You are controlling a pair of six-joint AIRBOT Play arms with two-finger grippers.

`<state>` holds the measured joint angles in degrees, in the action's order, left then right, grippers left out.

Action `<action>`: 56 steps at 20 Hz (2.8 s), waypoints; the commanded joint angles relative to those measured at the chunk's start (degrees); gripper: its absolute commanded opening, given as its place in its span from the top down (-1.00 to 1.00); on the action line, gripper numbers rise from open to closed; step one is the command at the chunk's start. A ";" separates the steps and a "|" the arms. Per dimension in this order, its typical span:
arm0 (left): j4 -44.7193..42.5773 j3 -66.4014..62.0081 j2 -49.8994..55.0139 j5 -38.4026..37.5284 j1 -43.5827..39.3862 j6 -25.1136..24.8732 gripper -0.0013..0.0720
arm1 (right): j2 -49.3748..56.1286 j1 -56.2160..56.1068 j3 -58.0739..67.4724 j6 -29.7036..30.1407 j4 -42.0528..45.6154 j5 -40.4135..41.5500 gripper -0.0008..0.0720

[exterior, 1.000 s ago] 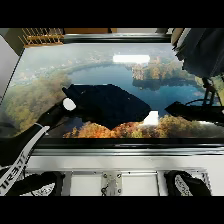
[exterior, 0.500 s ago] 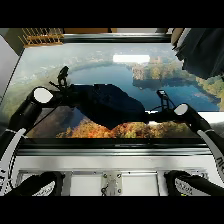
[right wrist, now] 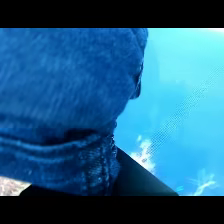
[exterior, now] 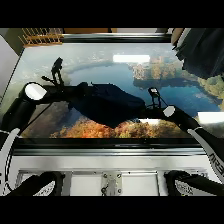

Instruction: Fold the clothes and pants, and hang the long-sleeved shirts on hangers.

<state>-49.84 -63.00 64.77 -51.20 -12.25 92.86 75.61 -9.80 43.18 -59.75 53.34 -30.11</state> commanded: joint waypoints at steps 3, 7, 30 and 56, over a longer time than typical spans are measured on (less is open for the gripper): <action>0.50 -14.69 -8.26 -0.37 4.92 0.13 0.92 | -16.52 0.79 14.51 0.15 15.45 -13.44 0.83; 0.35 -29.35 -16.59 0.90 5.09 0.13 0.92 | -31.01 0.76 30.03 -5.62 15.87 -18.01 0.83; -1.11 -39.71 20.57 1.53 5.11 0.11 0.92 | -5.86 0.79 35.06 -34.03 20.06 -40.59 0.83; -12.00 20.41 0.37 3.23 -6.62 0.81 0.92 | -10.71 -0.33 6.38 -29.31 33.62 -31.76 0.83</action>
<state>-61.39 -48.99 66.96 -50.85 -16.38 93.60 66.11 -9.39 54.17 -89.01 88.01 -61.71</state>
